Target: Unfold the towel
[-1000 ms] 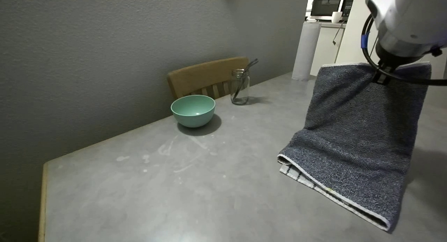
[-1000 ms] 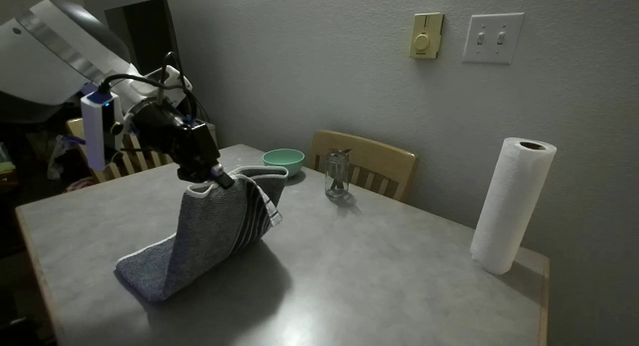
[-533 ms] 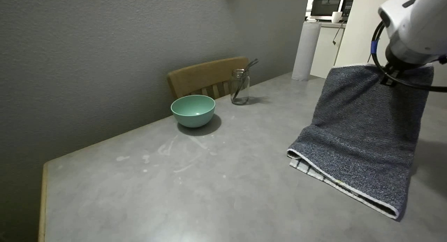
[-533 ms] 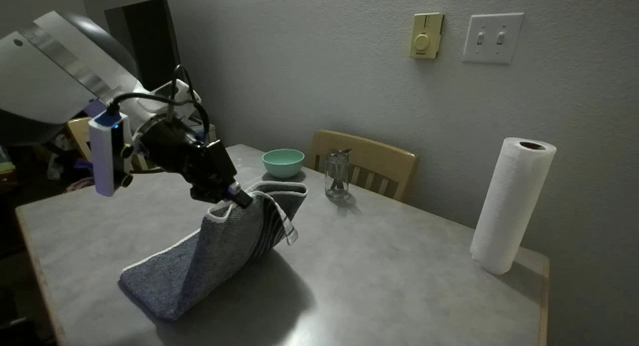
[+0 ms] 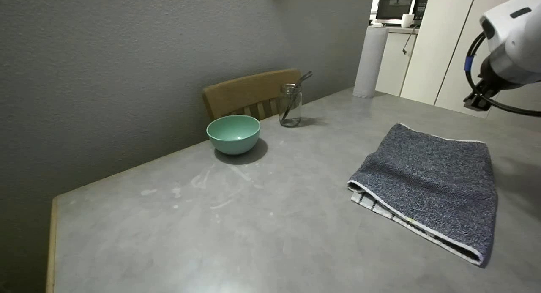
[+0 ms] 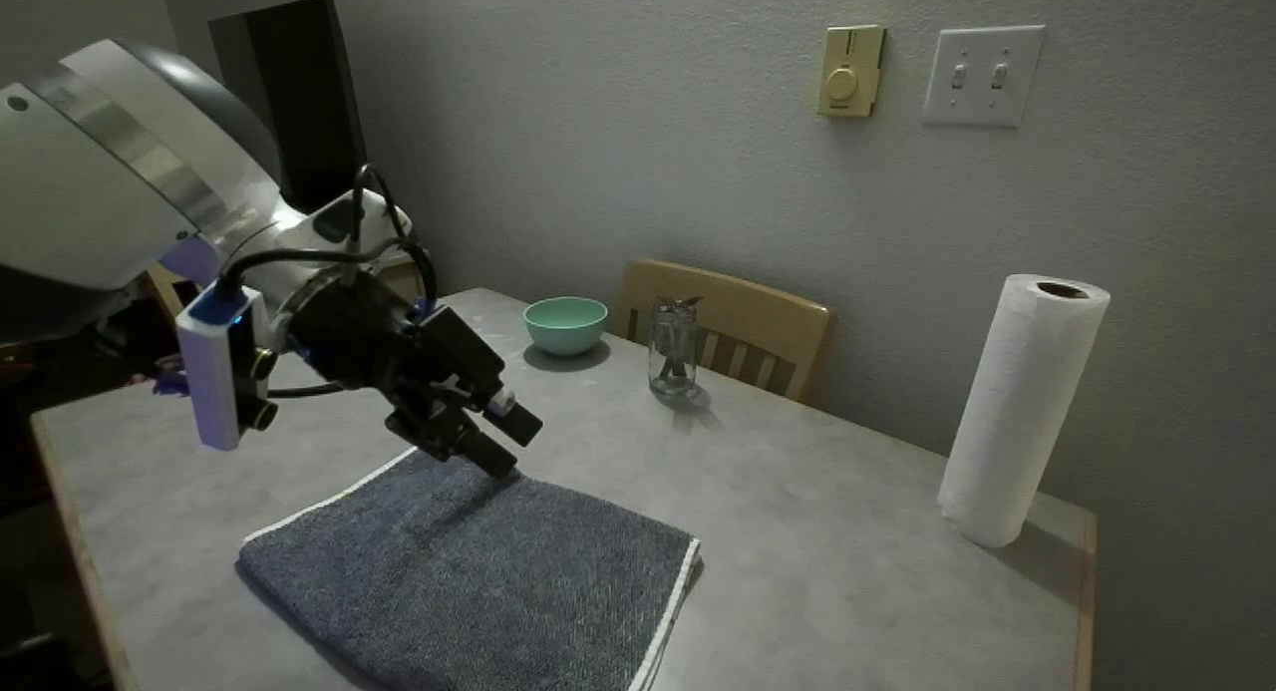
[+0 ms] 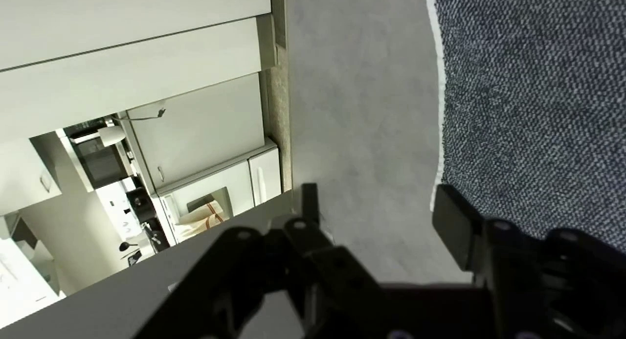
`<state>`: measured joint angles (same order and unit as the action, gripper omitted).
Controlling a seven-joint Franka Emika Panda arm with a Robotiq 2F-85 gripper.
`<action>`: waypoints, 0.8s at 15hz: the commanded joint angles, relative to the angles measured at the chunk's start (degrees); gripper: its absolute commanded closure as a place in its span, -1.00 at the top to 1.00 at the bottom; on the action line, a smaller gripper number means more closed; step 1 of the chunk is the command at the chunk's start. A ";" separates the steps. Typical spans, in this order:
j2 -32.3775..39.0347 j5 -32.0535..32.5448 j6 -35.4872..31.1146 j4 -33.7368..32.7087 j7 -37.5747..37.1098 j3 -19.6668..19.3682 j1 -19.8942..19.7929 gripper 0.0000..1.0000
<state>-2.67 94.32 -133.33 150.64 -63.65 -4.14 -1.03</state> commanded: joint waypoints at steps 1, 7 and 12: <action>-2.76 -8.96 1.02 3.38 3.82 2.38 1.48 0.85; -8.59 -39.88 18.88 5.18 11.07 10.76 8.88 1.00; -11.02 -50.94 23.52 3.15 11.28 13.65 10.29 1.00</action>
<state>-13.71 43.55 -109.73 153.82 -52.54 8.53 10.23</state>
